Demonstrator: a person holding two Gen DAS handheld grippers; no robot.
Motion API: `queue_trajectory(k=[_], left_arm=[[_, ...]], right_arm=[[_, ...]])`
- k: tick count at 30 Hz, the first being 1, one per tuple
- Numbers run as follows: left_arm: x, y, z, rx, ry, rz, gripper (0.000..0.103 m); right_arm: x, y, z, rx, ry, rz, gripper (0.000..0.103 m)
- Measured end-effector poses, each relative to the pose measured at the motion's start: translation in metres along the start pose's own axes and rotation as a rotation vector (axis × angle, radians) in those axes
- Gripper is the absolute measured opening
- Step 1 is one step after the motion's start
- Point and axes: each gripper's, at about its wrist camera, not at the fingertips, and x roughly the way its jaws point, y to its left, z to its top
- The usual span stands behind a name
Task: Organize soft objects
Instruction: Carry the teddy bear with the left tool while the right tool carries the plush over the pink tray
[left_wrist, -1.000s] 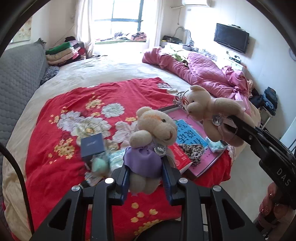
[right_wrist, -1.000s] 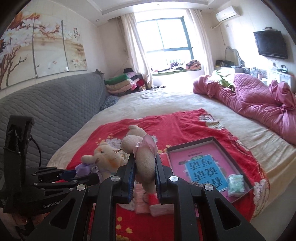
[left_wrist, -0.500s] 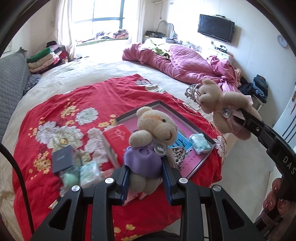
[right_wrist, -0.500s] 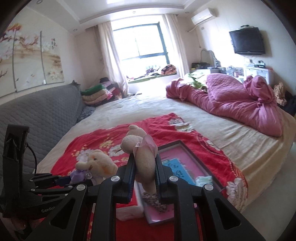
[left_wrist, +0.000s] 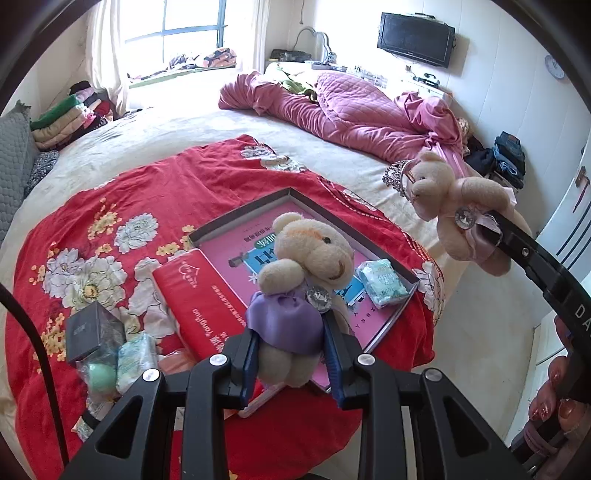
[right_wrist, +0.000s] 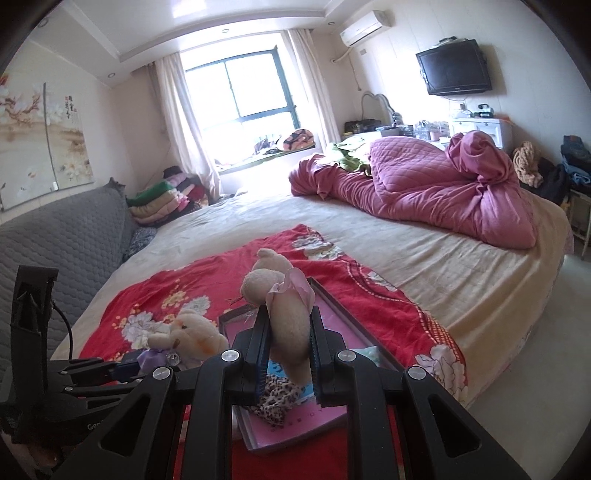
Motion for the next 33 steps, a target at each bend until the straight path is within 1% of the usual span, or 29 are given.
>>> queue_trajectory(k=[10,23,29,33], left_arm=[[0.027,-0.005,0.0,-0.001,0.039,-0.016,0.031],[0.069,-0.009,0.006,0.008,0.112,-0.042,0.031],[0.09,-0.016,0.01,0.028,0.154,-0.06,0.031],[0.105,-0.016,0.009,0.031,0.21,-0.065,0.032]], right_arm=[[0.021,-0.008,-0.011,-0.003,0.043,-0.007,0.019],[0.05,-0.021,-0.024,0.029,0.095,-0.016,0.019],[0.064,-0.029,-0.031,0.052,0.124,-0.012,0.019],[0.076,-0.034,-0.038,0.072,0.152,-0.004,0.019]])
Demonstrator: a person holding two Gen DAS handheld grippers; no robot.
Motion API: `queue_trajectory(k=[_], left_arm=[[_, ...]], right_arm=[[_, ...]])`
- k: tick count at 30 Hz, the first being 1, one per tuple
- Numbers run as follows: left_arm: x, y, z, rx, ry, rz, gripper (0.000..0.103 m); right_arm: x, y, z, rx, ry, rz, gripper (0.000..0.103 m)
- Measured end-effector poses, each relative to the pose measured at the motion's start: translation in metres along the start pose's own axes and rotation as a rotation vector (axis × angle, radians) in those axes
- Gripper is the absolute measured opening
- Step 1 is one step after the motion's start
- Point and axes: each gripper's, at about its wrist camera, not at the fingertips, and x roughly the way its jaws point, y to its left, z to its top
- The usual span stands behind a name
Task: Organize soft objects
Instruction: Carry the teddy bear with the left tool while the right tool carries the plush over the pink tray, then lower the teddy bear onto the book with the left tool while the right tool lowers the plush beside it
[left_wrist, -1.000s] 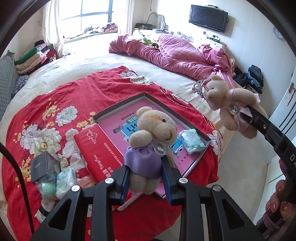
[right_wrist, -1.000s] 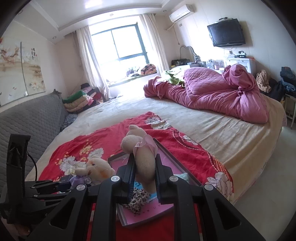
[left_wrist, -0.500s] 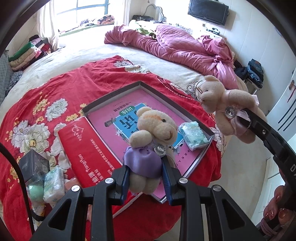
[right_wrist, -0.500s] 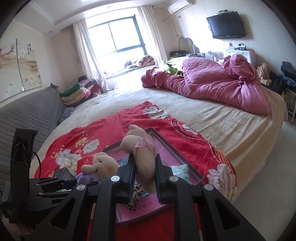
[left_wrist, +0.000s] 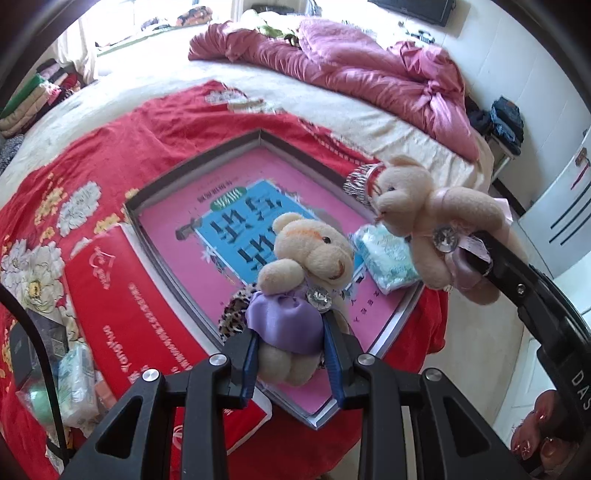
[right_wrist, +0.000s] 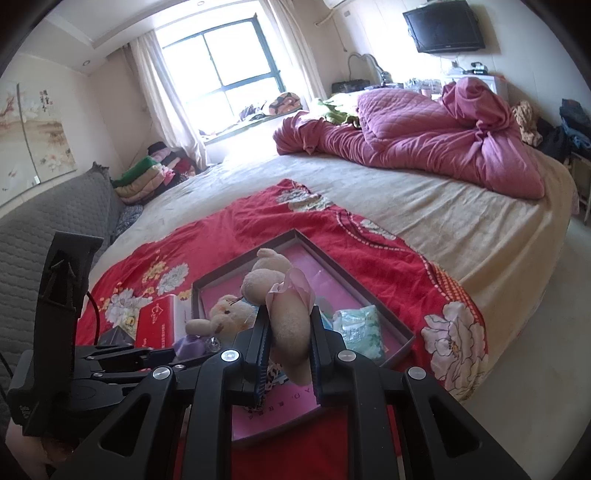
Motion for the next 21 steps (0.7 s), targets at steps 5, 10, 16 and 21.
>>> queue_trajectory(k=[5,10,16,21], left_arm=[[0.009,0.003,-0.001,0.003,0.027,0.011,0.032],[0.014,0.002,-0.001,0.015,0.036,0.025,0.032],[0.021,0.004,0.0,0.012,0.055,0.024,0.032],[0.025,0.004,0.0,0.014,0.06,0.022,0.032]], right_arm=[[0.021,-0.002,-0.009,0.012,0.048,0.012,0.019],[0.042,-0.008,-0.021,0.064,0.112,0.047,0.019],[0.059,-0.009,-0.03,0.054,0.165,0.035,0.019],[0.066,-0.015,-0.035,0.067,0.188,0.016,0.019]])
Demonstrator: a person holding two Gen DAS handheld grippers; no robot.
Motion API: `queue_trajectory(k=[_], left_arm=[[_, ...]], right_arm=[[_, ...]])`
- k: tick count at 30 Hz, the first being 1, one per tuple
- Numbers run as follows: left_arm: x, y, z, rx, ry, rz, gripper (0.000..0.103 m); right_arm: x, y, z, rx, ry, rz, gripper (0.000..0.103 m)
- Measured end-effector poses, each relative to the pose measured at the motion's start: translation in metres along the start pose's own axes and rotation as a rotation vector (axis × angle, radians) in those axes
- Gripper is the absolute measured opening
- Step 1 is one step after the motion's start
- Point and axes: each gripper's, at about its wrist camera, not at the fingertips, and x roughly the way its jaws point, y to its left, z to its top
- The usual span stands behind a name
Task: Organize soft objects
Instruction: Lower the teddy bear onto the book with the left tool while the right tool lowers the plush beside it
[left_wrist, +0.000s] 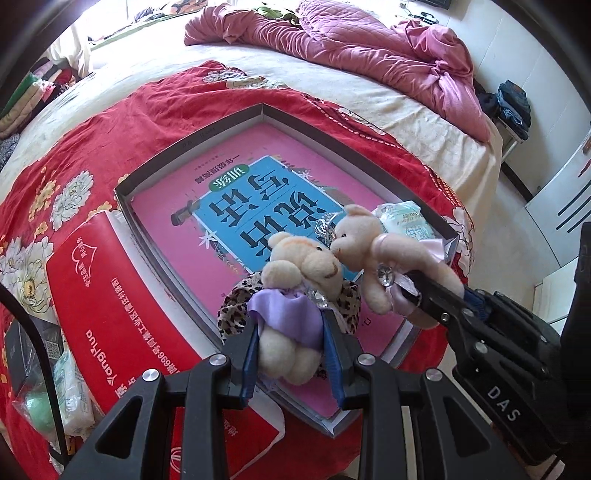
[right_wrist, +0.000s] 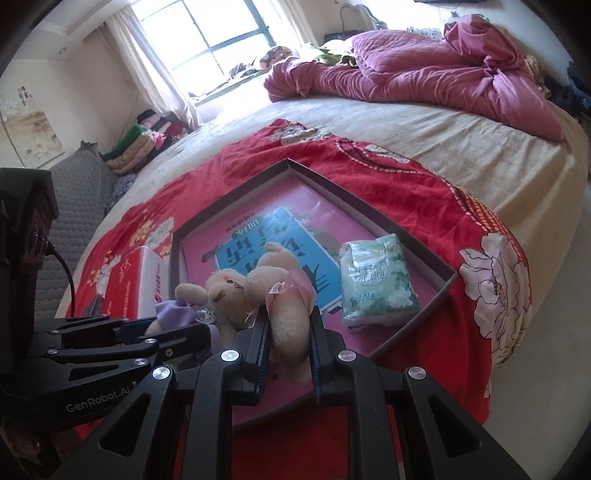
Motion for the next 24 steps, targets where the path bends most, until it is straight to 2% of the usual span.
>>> queue_trajectory(k=[5,14,18,24], left_arm=[[0.0022,-0.0012,0.0001,0.001,0.003,-0.004,0.032],[0.0044,-0.0024,0.001,-0.003,0.005,-0.004,0.032],[0.0063,-0.0034,0.0016,0.002,0.008,0.0,0.032],[0.0072,-0.0033,0.0024,-0.002,0.009,0.0,0.032]], right_arm=[[0.0056,-0.0063,-0.0009,0.014,0.007,-0.017,0.02],[0.0088,-0.0055,-0.0015,-0.03,0.001,-0.108,0.025],[0.0069,-0.0069,-0.0003,-0.036,-0.008,-0.146,0.034],[0.0029,-0.0087,0.0013,-0.039,-0.016,-0.178,0.036]])
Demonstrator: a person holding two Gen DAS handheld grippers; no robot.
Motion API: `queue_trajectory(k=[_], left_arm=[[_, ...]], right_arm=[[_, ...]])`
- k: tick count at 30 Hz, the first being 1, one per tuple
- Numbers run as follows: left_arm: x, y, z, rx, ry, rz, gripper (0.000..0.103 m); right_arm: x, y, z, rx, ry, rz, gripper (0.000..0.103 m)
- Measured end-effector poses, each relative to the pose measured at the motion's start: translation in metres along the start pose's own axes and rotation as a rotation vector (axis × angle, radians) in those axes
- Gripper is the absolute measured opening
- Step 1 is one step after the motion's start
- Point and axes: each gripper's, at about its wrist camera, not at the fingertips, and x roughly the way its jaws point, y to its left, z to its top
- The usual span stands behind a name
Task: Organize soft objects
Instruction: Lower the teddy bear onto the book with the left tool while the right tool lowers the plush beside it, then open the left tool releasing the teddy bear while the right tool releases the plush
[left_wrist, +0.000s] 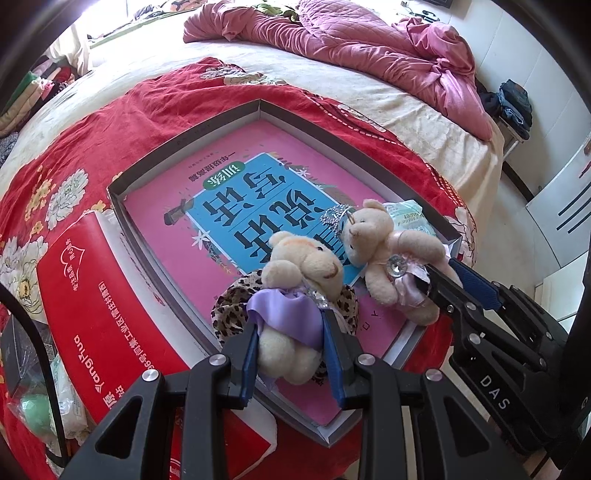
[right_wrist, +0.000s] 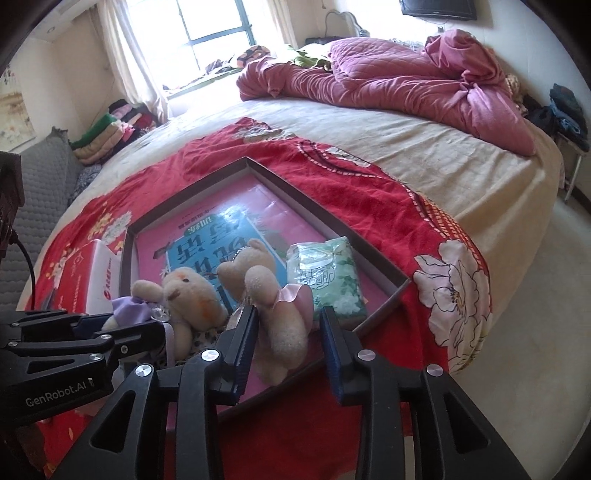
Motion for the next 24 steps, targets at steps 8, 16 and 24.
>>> queue_trajectory(k=[8,16,24], left_arm=[[0.0,-0.001,0.0,-0.004,0.002,-0.009,0.033],[-0.005,-0.001,-0.002,-0.009,0.0,-0.022,0.043],[-0.017,-0.003,-0.003,0.002,-0.028,-0.021,0.054]], right_arm=[[-0.006,-0.004,0.002,0.013,-0.01,-0.008,0.042],[-0.004,-0.003,0.002,-0.002,-0.007,-0.034,0.043],[0.01,-0.002,0.004,-0.041,-0.012,-0.12,0.052]])
